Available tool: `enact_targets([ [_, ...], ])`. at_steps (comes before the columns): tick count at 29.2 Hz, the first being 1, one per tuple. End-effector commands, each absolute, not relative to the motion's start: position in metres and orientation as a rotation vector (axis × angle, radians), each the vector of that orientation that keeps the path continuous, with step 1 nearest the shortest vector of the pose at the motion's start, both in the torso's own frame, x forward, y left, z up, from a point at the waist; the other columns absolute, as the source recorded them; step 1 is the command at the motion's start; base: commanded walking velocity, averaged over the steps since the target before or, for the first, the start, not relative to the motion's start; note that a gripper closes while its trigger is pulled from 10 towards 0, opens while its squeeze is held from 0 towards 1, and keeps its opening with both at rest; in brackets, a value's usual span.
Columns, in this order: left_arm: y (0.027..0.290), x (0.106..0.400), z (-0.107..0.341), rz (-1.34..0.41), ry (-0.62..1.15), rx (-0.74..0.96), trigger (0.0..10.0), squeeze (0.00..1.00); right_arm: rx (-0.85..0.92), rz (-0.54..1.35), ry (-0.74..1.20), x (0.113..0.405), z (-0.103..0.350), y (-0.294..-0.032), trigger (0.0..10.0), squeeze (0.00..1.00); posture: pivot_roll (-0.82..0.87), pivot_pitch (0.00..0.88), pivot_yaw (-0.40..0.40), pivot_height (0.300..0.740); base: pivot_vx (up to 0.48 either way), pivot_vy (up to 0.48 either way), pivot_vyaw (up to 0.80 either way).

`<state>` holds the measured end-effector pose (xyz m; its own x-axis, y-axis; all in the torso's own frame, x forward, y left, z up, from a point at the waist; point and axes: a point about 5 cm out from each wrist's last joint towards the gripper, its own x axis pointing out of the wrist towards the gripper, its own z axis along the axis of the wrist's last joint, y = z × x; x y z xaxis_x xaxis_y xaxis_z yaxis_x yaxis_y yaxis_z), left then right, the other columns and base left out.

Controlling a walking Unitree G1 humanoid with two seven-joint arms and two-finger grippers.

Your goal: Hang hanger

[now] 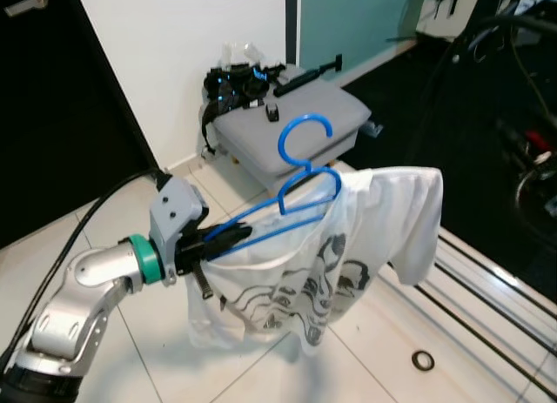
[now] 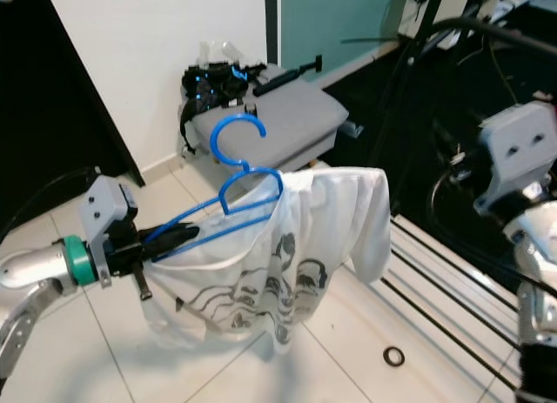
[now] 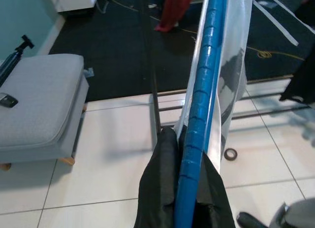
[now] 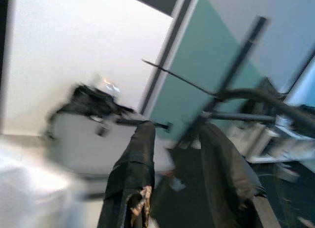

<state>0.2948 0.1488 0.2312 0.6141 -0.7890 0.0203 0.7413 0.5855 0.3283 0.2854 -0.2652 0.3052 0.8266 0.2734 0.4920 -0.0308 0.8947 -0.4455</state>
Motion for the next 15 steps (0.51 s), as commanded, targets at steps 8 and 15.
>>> enact_targets([
  [8, 0.135, 0.293, 0.240, -0.892, -0.220, 0.266, 0.0, 0.00, -0.221, 0.296, -0.455, 0.284, 0.232, -0.211, 10.0, 0.00, -0.15, 0.187, 0.150, 0.740, 0.000, 0.000, 0.00],
  [15, 0.133, 0.292, 0.244, -0.911, -0.239, 0.249, 0.0, 0.00, -0.194, 0.194, -0.389, 0.282, 0.200, -0.204, 10.0, 0.00, -0.16, 0.187, 0.155, 0.740, 0.000, 0.000, 0.00],
])
